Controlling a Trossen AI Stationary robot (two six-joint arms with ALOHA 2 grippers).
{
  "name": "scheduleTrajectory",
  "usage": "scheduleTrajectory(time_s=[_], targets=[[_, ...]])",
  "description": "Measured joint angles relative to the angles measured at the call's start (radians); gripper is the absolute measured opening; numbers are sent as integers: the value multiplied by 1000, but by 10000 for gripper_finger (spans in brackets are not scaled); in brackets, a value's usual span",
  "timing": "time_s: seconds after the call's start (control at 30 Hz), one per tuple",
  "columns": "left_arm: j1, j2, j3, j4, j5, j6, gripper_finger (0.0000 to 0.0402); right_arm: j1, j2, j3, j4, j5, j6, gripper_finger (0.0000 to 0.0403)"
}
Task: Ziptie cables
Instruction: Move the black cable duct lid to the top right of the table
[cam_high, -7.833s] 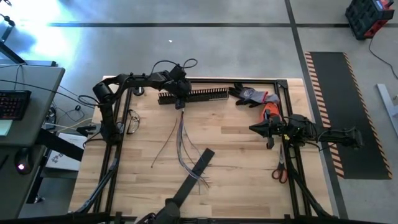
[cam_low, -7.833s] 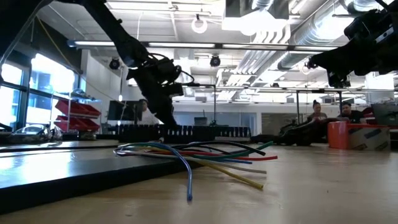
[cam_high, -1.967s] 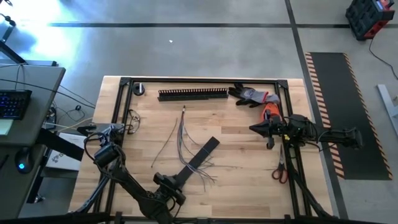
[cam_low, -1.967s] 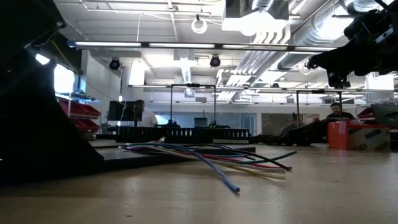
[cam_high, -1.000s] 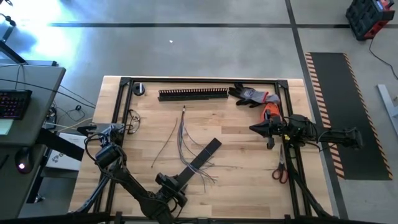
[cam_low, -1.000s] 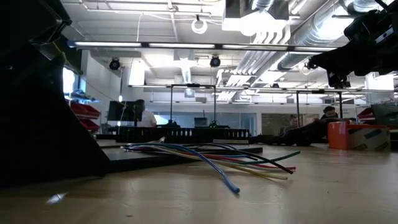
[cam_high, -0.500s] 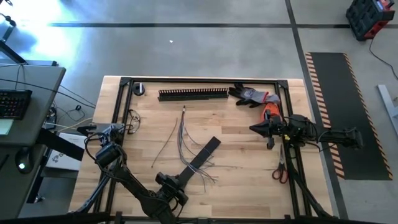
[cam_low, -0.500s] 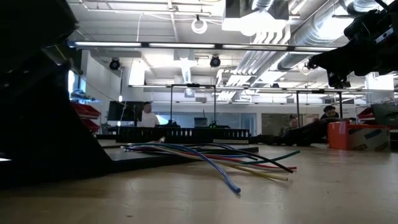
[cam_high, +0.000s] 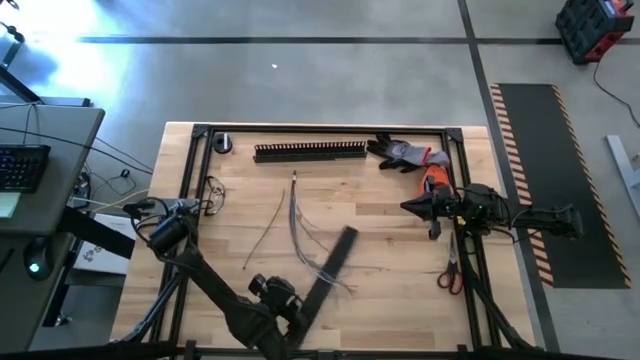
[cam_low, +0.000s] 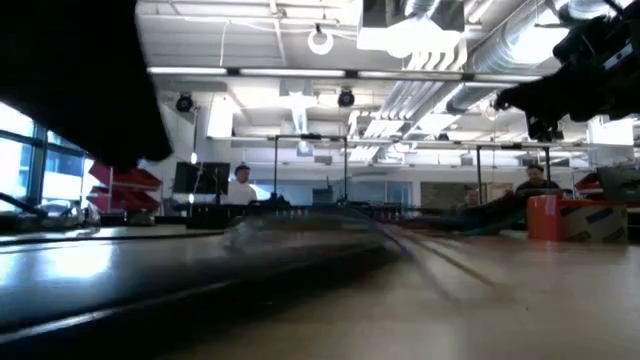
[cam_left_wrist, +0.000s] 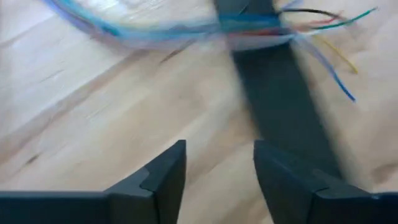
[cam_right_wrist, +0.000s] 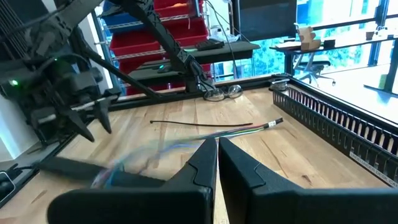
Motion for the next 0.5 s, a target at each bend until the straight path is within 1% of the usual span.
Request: scheduleTrajectory(time_s=[0.13,0.23,0.3,0.4,0.5], targets=[[6,-38,42,2,-12,66,136,0,0,0,0,0,0,0],[6,-45,58,2,-20,79,119,0,0,0,0,0,0,0],[8,-41,53,48,-42,125,116,0,0,0,0,0,0,0],[19,-20,32,181,-61,264,129,0,0,0,0,0,0,0],[47,20,27,269,-56,377,162,0,0,0,0,0,0,0]])
